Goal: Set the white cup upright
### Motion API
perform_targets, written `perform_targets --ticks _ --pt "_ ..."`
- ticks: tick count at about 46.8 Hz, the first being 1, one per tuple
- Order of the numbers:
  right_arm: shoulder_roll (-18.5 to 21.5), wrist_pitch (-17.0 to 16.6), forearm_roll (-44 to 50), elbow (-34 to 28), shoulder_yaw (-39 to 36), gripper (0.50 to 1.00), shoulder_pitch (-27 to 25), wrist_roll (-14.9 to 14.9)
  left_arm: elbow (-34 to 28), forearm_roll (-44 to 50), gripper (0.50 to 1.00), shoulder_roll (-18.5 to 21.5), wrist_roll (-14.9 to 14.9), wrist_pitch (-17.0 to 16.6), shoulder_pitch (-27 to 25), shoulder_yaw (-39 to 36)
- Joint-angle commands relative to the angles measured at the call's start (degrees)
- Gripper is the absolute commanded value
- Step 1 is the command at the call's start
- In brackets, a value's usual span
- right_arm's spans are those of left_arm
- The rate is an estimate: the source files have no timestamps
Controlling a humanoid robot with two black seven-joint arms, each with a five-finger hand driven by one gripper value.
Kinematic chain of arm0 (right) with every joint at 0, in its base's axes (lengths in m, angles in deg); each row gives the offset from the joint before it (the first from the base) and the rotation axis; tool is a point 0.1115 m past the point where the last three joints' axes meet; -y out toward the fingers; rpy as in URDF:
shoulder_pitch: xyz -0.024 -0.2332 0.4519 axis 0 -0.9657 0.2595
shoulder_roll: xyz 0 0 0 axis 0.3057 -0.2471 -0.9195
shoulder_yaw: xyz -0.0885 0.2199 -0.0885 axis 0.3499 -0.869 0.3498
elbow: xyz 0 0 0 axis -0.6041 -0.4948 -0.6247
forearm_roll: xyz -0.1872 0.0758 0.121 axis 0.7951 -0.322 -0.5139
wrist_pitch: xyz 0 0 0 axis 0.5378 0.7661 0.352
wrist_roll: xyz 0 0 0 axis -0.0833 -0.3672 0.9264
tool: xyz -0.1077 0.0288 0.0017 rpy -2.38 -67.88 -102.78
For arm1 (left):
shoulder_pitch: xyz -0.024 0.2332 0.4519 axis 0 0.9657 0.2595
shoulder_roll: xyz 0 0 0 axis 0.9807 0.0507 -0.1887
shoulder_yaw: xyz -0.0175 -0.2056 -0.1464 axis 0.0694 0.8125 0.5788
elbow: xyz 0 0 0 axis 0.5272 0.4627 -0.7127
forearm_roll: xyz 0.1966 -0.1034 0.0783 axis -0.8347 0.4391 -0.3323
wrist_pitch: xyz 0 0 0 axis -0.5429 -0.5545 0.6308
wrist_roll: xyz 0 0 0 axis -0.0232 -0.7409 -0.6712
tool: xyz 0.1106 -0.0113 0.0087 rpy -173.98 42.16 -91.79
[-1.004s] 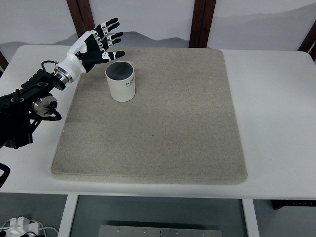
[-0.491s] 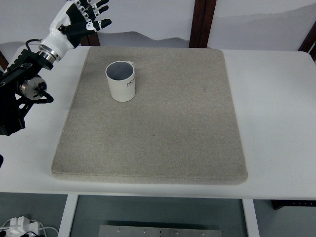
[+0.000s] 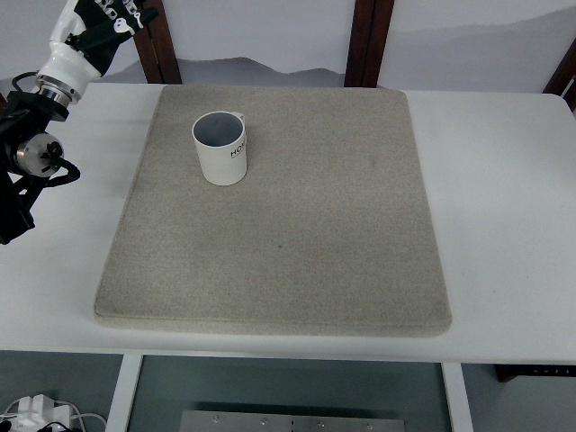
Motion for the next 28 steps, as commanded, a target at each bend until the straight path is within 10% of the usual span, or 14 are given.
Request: perform_targets --ticks 1,21,28 --pt "0.0 0.0 0.0 0.0 -0.2 0.952 0.0 0.0 2.0 0.1 0.994 0.0 0.0 0.1 0.0 0.2" --pt "0.0 0.0 0.0 0.0 0.0 0.952 0.0 0.0 7.3 12.4 0.992 -1.5 0.2 -0.2 0.1 0.3" --pt "0.0 0.0 0.4 0.1 0.2 0.952 0.0 0.0 8.2 17.4 0.992 -3.6 8.5 -2.3 0.0 0.6"
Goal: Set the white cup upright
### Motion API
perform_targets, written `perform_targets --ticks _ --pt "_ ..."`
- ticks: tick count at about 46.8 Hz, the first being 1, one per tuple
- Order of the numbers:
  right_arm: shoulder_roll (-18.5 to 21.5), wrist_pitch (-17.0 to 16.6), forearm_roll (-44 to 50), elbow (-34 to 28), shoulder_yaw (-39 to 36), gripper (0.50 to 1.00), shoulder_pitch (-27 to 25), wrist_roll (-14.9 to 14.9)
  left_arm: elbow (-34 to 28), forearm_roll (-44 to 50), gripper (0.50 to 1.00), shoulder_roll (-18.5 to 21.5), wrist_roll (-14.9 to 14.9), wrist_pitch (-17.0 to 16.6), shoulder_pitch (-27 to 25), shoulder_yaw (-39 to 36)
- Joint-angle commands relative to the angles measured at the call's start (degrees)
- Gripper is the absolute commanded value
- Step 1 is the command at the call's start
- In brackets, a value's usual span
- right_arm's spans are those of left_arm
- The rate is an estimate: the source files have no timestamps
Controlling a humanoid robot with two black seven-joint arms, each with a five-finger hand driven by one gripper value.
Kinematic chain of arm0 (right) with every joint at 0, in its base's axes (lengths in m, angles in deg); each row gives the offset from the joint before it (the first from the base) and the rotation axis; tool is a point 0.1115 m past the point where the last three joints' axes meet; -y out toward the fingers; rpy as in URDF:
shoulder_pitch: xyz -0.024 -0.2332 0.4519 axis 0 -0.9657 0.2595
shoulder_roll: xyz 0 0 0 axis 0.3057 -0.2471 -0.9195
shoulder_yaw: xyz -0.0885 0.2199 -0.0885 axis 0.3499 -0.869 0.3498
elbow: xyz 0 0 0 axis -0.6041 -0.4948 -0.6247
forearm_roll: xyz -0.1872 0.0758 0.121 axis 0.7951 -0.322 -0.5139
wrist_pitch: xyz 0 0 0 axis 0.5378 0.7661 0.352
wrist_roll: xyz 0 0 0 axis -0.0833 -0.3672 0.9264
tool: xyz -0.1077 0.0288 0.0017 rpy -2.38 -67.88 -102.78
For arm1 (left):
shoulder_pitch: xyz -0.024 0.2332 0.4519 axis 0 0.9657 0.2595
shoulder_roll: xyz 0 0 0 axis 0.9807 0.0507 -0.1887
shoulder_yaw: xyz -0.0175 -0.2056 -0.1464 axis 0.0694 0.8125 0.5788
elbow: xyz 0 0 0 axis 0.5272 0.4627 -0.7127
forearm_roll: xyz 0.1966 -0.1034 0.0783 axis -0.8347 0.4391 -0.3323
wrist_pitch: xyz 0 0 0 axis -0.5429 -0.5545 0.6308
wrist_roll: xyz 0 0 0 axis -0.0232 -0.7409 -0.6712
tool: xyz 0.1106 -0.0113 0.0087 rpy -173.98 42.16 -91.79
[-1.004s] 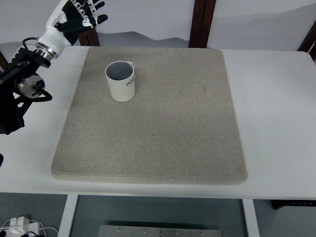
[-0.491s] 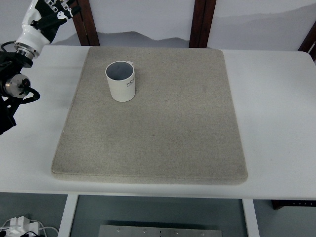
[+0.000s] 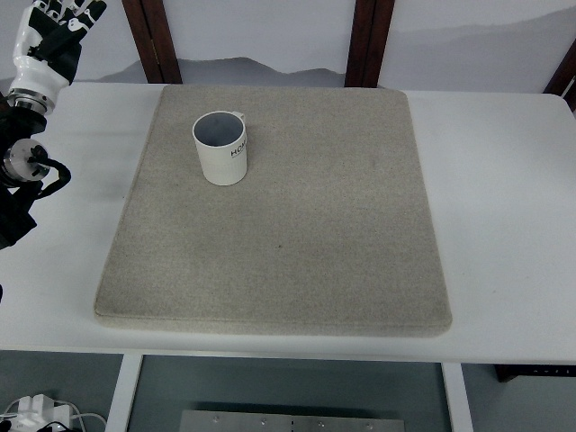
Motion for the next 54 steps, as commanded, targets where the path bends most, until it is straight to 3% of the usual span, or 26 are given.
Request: perform_targets --ticks 1,7,18,36,54 --pt "0.0 -0.1 0.2 0.1 0.0 0.952 0.0 0.0 0.3 3.7 0.992 -1.1 4.7 -1.4 0.0 0.4" --pt "0.0 0.0 0.2 0.1 0.0 0.952 0.0 0.0 0.4 8.8 0.992 -2.9 9.9 -3.9 -0.1 0.6" --pt "0.0 0.0 0.1 0.1 0.0 0.952 0.0 0.0 0.4 15.0 0.992 -4.8 14.4 -6.7 -0.1 4.0" --pt "0.0 0.0 -0.2 0.0 0.0 0.952 -0.1 -0.3 0.6 16.5 0.994 -8.4 17.0 -7.6 0.0 9.2" --pt "0.0 0.0 0.0 0.0 0.0 0.952 -0.1 -0.4 0.6 16.6 0.994 -9.6 16.9 -7.9 0.0 9.3"
